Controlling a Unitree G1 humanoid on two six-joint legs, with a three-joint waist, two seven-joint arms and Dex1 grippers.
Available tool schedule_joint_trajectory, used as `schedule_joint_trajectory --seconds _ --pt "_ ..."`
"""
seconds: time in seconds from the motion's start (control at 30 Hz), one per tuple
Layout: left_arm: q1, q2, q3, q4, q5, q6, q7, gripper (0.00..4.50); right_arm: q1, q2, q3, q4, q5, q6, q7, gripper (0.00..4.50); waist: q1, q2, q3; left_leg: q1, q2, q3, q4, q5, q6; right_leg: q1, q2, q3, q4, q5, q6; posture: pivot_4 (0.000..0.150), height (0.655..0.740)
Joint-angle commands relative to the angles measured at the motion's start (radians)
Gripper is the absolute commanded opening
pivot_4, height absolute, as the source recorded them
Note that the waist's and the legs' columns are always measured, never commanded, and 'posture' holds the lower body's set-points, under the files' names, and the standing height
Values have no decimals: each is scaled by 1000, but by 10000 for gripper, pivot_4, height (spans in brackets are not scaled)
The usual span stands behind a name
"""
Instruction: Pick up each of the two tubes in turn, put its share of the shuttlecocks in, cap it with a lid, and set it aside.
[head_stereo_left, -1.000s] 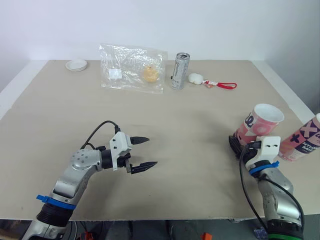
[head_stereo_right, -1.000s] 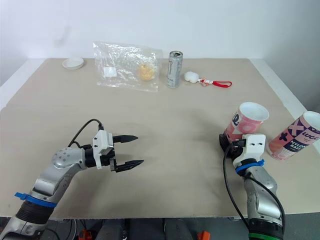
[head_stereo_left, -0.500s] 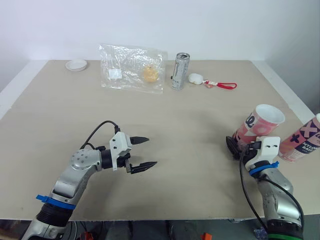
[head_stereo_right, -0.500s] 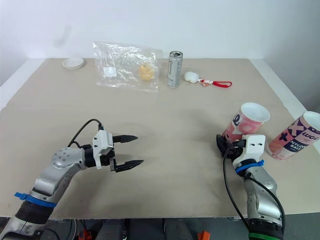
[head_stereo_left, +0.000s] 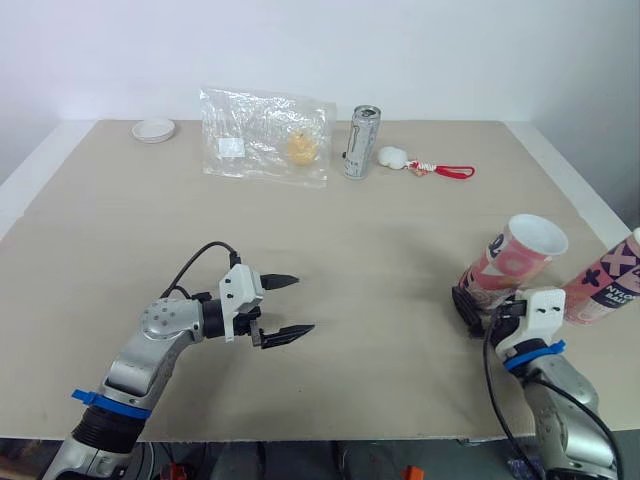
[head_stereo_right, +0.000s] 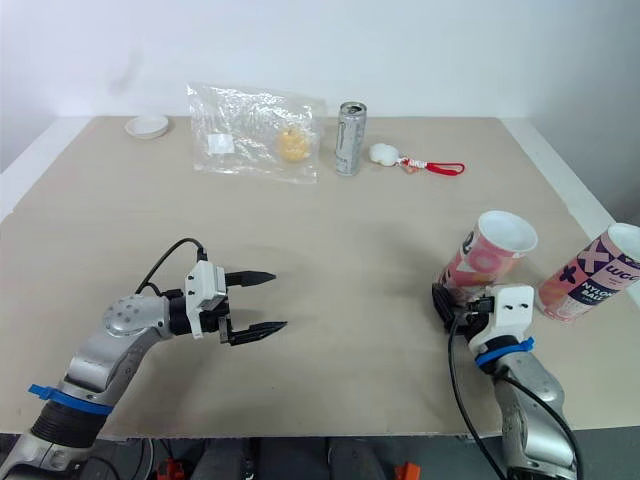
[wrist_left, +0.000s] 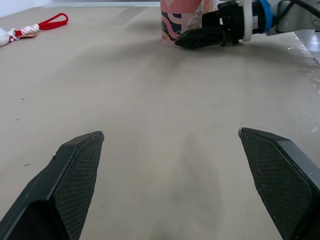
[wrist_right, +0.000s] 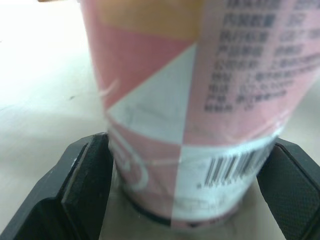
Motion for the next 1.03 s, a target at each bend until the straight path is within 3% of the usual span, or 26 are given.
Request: schedule_joint_trajectory --seconds 0.03,0.3,0.53,0.63,0.73,1.03 --pt "-20 6 6 -9 3 -15 -10 45000 41 4 -10 -93 9 8 -12 44527 0 0 0 0 0 0 0 0 0 0 0 0 0 0 0 1500 7400" --pt "-36 3 14 15 5 -7 -9 45000 186 -43 -53 -219 41 -10 62 44527 0 0 0 0 0 0 0 0 0 0 0 0 0 0 0 1500 7400" --pt "-15 18 30 30 17 -21 1 45000 297 -171 -78 -273 146 -106 363 44527 1 0 0 0 0 0 0 0 0 0 0 0 0 0 0 1500 7400" --pt "3 20 42 22 18 -13 18 45000 243 -219 -16 -287 155 -121 451 44527 -2 0 0 1 0 2 0 0 0 0 -1 0 0 0 -1 1500 7400" --pt "33 27 64 -1 13 4 50 45000 87 -229 120 -255 145 -95 513 44527 -7 -2 1 3 1 2 0 0 0 1 0 0 0 2 -2 1500 7400" --pt "116 58 142 -51 35 44 160 45000 -269 -207 346 57 75 -160 709 44527 6 -4 2 2 0 1 0 0 0 0 -1 0 -1 1 -1 1500 7400"
